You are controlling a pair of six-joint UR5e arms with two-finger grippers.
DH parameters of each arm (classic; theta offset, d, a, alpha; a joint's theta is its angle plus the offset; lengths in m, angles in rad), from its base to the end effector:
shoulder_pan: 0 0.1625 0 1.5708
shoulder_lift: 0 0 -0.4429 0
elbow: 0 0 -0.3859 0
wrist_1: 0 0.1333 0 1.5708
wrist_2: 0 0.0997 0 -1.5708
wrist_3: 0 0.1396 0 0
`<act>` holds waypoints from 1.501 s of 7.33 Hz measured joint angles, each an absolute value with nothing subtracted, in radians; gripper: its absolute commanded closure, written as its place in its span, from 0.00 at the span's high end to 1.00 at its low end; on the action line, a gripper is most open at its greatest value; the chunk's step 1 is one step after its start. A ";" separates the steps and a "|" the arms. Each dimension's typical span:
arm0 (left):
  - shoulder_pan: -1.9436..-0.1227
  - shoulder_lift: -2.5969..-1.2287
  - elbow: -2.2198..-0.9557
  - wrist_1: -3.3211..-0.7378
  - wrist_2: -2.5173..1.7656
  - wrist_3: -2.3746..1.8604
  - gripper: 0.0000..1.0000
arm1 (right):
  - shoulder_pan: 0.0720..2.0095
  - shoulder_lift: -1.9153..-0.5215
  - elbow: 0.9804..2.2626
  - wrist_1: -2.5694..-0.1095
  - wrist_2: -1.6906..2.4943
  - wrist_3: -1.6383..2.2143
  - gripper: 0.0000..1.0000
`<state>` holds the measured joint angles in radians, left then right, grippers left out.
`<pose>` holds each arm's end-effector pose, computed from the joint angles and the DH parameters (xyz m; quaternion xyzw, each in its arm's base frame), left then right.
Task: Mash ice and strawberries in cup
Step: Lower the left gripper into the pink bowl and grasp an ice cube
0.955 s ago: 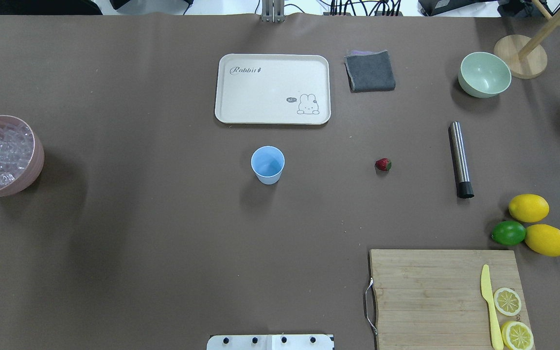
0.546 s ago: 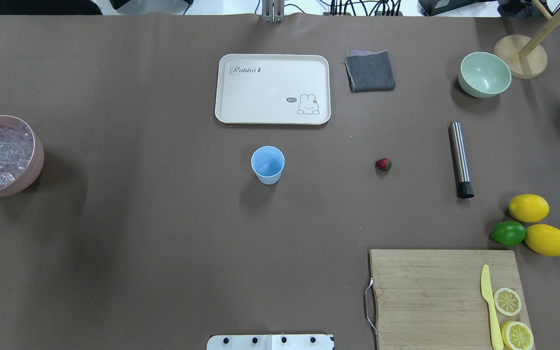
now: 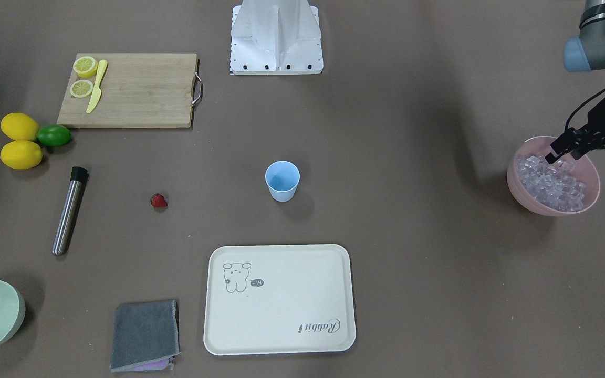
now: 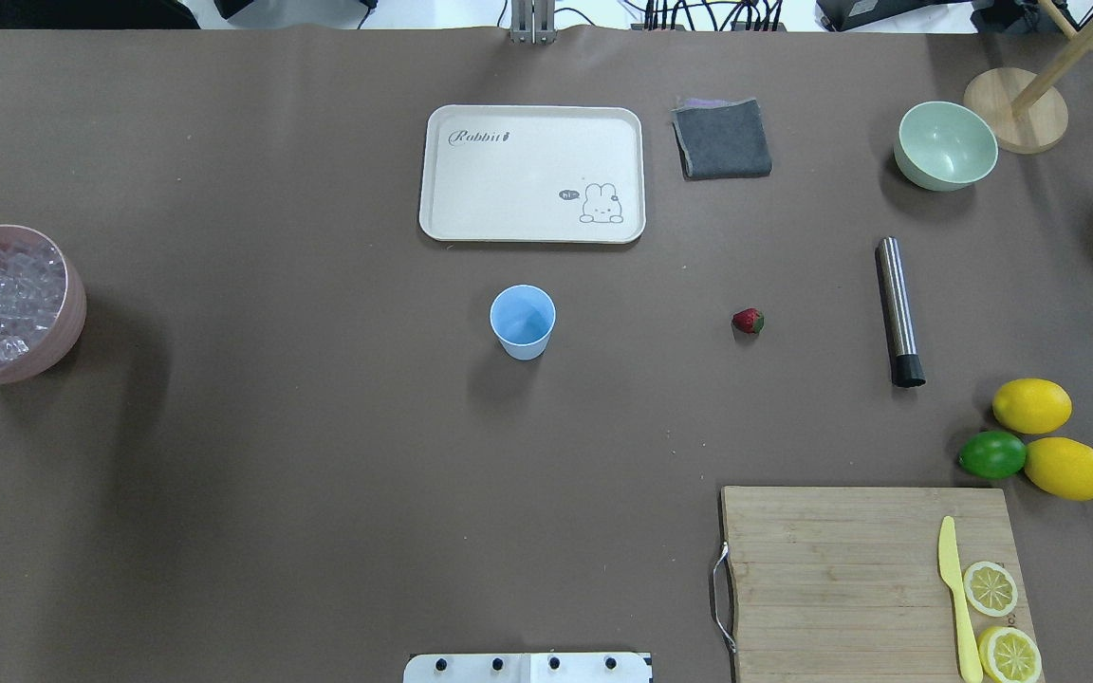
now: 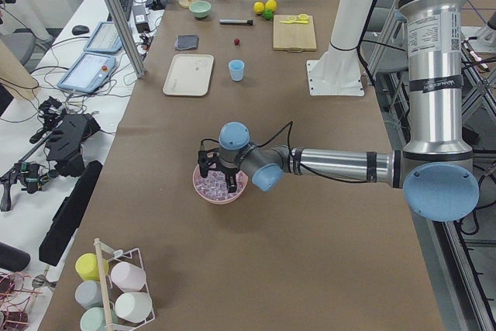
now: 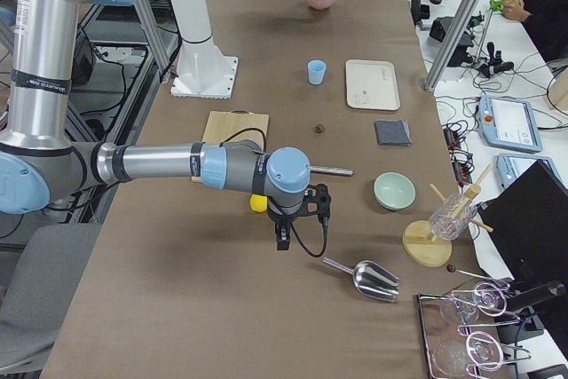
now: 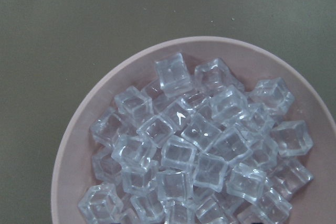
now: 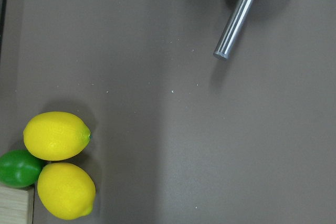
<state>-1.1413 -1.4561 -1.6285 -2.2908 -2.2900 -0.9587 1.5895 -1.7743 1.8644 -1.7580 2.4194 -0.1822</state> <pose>0.1614 -0.4516 0.6459 0.0213 0.4506 -0.1209 0.8842 0.0357 -0.3845 0.6630 -0.0028 -0.4136 -0.0544 0.9088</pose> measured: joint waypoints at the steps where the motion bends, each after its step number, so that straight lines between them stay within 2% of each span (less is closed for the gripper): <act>1: -1.127 -1.456 -1.624 -2.301 -2.289 -0.970 0.71 | 1.590 -1.775 1.865 -1.758 2.420 -0.182 1.00; 5: -1.070 -1.457 -1.621 -2.335 -2.273 -1.024 0.59 | 1.590 -1.775 1.862 -1.758 2.421 -0.181 1.00; 9: -1.060 -1.463 -1.617 -2.339 -2.272 -1.028 0.54 | 1.591 -1.784 1.864 -1.759 2.425 -0.181 1.00; 10: -1.059 -1.467 -1.612 -2.339 -2.270 -1.027 0.45 | 1.591 -1.788 1.864 -1.759 2.427 -0.181 1.00; 11: -1.058 -1.471 -1.608 -2.339 -2.267 -1.027 0.11 | 1.591 -1.790 1.864 -1.759 2.428 -0.181 1.00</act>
